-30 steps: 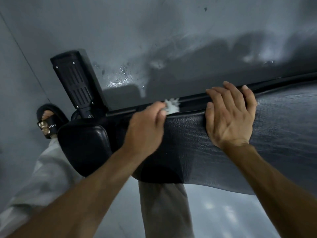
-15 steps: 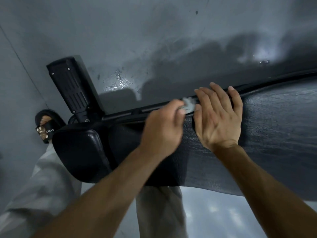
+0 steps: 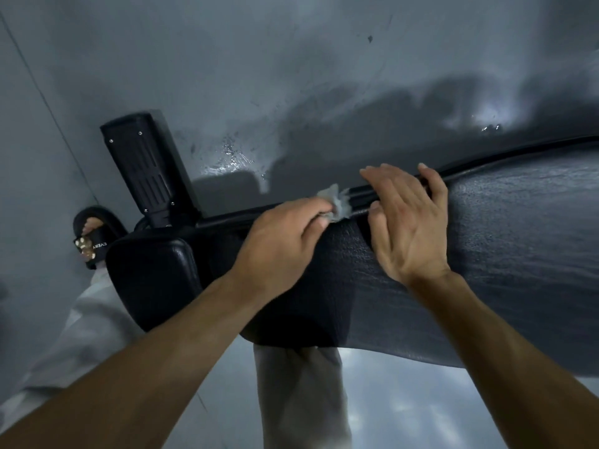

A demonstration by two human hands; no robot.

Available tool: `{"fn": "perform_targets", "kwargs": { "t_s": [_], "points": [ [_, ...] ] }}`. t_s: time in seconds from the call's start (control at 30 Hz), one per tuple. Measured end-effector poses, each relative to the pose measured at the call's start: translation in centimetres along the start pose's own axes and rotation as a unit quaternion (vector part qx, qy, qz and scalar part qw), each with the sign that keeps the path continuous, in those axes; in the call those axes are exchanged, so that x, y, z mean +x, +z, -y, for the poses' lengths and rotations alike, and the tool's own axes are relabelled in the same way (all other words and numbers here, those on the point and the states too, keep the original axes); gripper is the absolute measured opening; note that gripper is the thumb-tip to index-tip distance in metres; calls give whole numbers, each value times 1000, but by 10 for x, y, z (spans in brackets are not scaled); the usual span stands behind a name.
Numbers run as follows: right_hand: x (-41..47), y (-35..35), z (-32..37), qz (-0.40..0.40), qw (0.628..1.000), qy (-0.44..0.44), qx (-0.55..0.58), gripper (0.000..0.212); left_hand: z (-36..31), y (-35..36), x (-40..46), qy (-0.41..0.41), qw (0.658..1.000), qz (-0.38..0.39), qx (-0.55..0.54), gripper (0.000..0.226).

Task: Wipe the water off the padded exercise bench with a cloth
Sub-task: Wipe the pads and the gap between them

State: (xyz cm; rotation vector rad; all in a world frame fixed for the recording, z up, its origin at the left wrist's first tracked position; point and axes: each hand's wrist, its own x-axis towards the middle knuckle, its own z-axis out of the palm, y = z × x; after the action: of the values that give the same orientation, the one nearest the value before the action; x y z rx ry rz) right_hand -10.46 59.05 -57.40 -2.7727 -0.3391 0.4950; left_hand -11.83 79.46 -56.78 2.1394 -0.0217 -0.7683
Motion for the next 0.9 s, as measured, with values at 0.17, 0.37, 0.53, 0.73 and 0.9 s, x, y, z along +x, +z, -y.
{"fn": "perform_targets", "kwargs": {
  "t_s": [0.17,0.37,0.53,0.73,0.9],
  "points": [
    [30,-23,23,148,983,13,106,40,-10,7,-5,43,999,13,6,25],
    [57,-21,32,211,976,-34,-47,22,-4,14,-28,60,997,51,11,50],
    [53,-18,30,238,969,-58,-28,22,-2,17,-39,59,990,113,65,61],
    [49,-23,18,269,960,-62,-40,31,16,-14,-36,-47,996,-77,-16,23],
    [48,-17,70,272,956,-33,-103,29,39,-3,-7,-132,991,-24,21,28]
  ]
}}
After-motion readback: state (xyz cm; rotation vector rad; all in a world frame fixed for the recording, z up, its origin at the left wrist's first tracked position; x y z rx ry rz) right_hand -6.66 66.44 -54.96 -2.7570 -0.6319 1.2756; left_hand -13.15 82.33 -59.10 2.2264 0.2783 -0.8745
